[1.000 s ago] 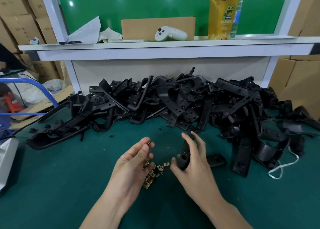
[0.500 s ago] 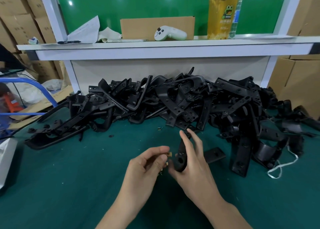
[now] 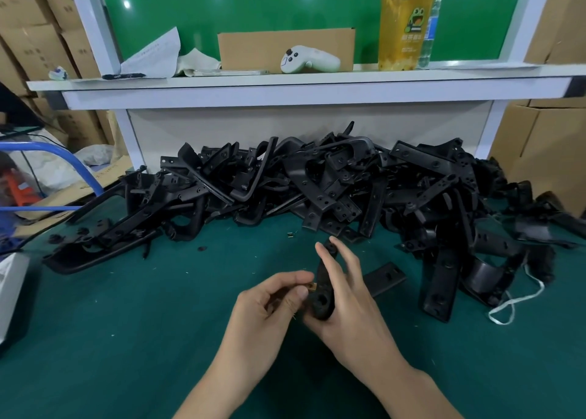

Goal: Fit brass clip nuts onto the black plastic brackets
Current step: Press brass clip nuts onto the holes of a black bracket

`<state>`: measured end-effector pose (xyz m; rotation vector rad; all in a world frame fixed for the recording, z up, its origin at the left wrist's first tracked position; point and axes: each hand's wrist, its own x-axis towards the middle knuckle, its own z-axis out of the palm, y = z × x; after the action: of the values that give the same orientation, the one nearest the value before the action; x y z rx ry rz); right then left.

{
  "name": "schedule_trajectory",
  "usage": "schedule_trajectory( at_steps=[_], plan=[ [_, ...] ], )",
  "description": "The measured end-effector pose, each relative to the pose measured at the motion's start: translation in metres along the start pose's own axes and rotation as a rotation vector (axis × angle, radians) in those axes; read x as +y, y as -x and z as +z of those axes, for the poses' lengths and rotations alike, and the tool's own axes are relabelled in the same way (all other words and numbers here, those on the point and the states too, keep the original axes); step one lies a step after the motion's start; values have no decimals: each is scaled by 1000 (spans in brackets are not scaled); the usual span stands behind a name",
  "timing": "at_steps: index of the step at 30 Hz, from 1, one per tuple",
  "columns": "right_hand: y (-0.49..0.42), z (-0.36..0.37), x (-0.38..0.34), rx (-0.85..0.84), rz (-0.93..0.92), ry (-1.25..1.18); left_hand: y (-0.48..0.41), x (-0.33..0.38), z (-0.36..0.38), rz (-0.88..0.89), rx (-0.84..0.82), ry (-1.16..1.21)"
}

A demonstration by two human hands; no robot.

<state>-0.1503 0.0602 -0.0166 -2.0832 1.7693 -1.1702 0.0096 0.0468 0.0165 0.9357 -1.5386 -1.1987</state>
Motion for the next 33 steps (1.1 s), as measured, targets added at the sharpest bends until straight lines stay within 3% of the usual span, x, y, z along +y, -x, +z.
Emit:
schedule_trajectory(
  at_steps=[26, 29, 33],
  plan=[
    [0, 0, -2, -12, -59, 154, -2, -7, -1, -25, 4, -72],
    [-3, 1, -8, 56, -6, 225, -1, -15, 6, -36, 93, -180],
    [-2, -1, -9, 25, 16, 303, 2, -26, 12, 15, 119, -333]
  ],
)
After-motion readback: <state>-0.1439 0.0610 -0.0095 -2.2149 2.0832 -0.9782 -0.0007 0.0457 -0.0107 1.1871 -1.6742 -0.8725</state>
